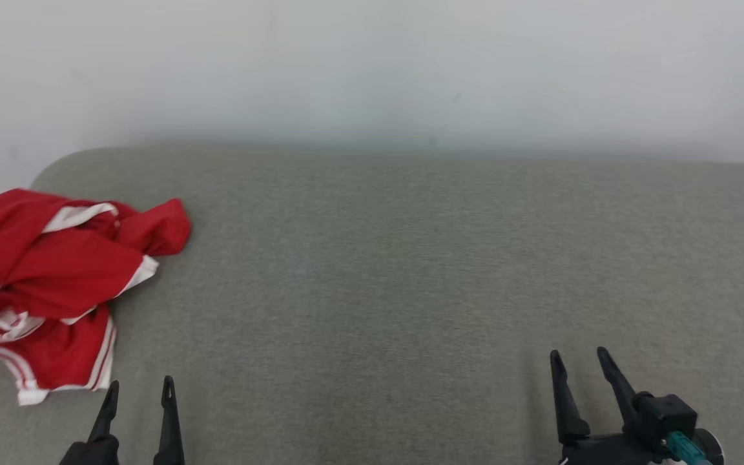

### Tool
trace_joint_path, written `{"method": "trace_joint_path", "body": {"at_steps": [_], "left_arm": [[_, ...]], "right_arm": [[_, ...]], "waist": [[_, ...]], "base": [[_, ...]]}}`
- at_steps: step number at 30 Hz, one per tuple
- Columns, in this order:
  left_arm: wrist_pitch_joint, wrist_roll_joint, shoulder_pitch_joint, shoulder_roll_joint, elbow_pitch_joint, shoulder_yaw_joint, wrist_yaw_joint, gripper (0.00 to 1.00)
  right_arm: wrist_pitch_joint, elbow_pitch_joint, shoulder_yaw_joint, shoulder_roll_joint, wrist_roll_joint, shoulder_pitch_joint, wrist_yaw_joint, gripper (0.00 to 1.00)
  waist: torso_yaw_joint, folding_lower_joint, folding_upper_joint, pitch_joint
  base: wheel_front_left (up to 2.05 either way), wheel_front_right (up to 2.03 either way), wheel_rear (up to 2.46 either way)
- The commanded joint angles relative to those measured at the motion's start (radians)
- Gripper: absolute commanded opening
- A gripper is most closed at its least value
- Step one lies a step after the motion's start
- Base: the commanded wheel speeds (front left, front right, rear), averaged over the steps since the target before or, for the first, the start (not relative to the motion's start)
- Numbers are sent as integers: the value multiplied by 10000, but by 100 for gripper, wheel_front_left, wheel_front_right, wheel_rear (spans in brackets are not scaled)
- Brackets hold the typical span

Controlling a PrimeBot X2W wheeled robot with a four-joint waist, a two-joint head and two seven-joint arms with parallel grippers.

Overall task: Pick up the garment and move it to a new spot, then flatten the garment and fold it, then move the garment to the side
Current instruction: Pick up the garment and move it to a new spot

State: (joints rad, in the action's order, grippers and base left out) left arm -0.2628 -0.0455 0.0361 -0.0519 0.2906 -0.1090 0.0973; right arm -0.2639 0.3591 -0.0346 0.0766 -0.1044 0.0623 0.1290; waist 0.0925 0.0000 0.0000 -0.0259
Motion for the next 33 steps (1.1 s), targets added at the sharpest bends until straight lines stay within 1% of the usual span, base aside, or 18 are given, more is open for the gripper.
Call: {"method": "trace_joint_path", "body": {"at_steps": [1, 3, 4, 9, 14, 17, 20, 24, 29, 33], "left_arm": [[-32, -16, -99, 7, 40, -41, -4, 100], [-32, -17, -124, 9, 92, -157, -72, 100], [-32, -21, -167, 14, 133, -269, -101, 100], [-32, -74, -270, 14, 224, -603, -171, 100], [-31, -87, -417, 17, 266, -955, -266, 100], [-32, -124, -490, 18, 267, -1111, -281, 100], [-32, -240, -580, 19, 234, -1328, -350, 100], [-32, -423, -578, 18, 290, -1392, -404, 100], [-32, -525, -394, 12, 459, -1428, -308, 100], [-31, -776, -117, 20, 631, -1417, -158, 100]], "right_arm": [[-7, 39, 63, -29, -51, 17, 33, 100], [-7, 114, 205, -7, -147, 92, 32, 100], [-7, 206, 379, -10, -225, 150, 33, 100], [-5, 349, 812, 21, -518, 261, 32, 100], [-7, 420, 1282, 53, -628, 384, 33, 100], [-7, 438, 1467, 85, -671, 417, 32, 100], [-7, 540, 1693, 58, -781, 567, 32, 100], [-7, 606, 1718, 139, -927, 633, 32, 100], [-7, 614, 1552, 208, -1002, 471, 32, 100], [-7, 567, 1411, 260, -1006, 365, 32, 100]], "waist": [[836, 0, 0, -159], [1323, 0, 0, -181], [1814, 0, 0, -199], [3013, 0, 0, -211], [3929, 0, 0, -221], [4309, 0, 0, -255], [4400, 0, 0, -336], [4418, 0, 0, -414], [4379, 0, 0, -384], [4147, 0, 0, -465]], "base": [[0, 0, 0], [0, 0, 0], [0, 0, 0], [0, 0, 0], [0, 0, 0], [0, 0, 0], [0, 0, 0], [0, 0, 0], [0, 0, 0], [0, 0, 0]]}}
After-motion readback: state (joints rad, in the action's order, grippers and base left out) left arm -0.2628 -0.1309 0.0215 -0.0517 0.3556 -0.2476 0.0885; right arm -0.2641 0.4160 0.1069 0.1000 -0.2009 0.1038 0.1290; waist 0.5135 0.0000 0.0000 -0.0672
